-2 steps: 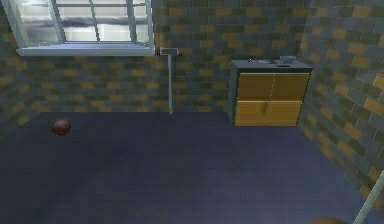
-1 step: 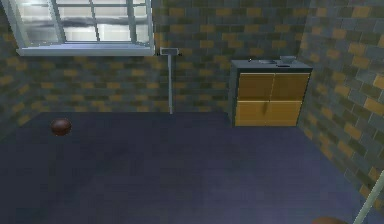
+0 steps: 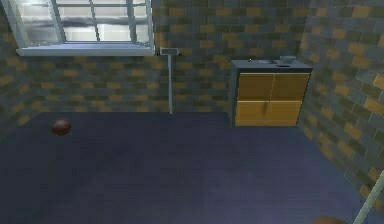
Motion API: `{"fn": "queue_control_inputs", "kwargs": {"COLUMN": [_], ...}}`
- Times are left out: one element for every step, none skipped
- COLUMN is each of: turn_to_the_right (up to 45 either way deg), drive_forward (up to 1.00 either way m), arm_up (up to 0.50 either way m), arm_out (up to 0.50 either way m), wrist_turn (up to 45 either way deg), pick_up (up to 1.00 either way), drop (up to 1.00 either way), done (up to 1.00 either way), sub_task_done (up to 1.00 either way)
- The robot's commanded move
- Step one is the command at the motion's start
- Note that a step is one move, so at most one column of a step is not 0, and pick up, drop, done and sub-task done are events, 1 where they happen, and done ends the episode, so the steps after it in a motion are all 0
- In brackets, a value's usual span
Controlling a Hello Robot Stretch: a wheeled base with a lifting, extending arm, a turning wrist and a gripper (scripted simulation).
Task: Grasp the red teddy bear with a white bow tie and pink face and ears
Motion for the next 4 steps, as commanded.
{"fn": "queue_control_inputs", "kwargs": {"turn_to_the_right": [0.0, 0.0, 0.0, 0.0], "drive_forward": [0.0, 0.0, 0.0, 0.0], "arm_up": [0.0, 0.0, 0.0, -0.3], "arm_out": [0.0, 0.0, 0.0, 0.0], "wrist_turn": [45.0, 45.0, 42.0, 0.0], "pick_up": [0.0, 0.0, 0.0, 0.0], "drop": [0.0, 0.0, 0.0, 0.0], "done": [0.0, 0.0, 0.0, 0.0], "sub_task_done": [0.0, 0.0, 0.0, 0.0]}}
